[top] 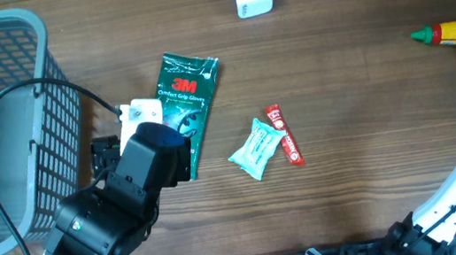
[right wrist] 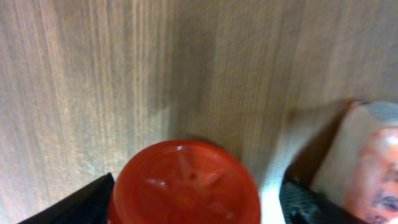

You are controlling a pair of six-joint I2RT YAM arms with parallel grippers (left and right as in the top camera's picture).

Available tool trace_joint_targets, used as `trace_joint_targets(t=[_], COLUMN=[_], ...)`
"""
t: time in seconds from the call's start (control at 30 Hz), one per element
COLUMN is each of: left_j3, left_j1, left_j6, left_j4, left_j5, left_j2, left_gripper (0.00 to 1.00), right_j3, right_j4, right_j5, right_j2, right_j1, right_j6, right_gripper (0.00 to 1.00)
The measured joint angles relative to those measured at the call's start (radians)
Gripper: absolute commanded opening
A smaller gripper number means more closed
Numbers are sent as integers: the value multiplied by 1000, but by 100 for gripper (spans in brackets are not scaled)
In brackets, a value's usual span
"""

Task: Scan the item barcode
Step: 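Carry the sauce bottle to the far right and set it down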

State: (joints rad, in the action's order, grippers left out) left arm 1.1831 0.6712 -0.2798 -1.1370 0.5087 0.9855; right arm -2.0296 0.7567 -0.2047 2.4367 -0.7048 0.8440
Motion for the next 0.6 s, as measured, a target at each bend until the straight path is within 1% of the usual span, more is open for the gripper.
trace_joint_targets(t=[0.1,0.23,0.43,0.6], left_j3=[0,0,0,0], left_j1=[0,0,0,0], left_j6=[0,0,0,0], left_j4=[0,0,0,0], left_j5=[0,0,0,0], left_j2=[0,0,0,0], left_gripper=[100,100,100,100], right_j3=[-42,-100,-109,-135], right_j4=[48,60,64,200], right_j5=[1,3,-4,-50], right_j2=[0,-34,-206,-353], right_j1=[-15,-24,-10,40], right_j6=[-32,-61,-103,-129], right_gripper=[92,93,93,93])
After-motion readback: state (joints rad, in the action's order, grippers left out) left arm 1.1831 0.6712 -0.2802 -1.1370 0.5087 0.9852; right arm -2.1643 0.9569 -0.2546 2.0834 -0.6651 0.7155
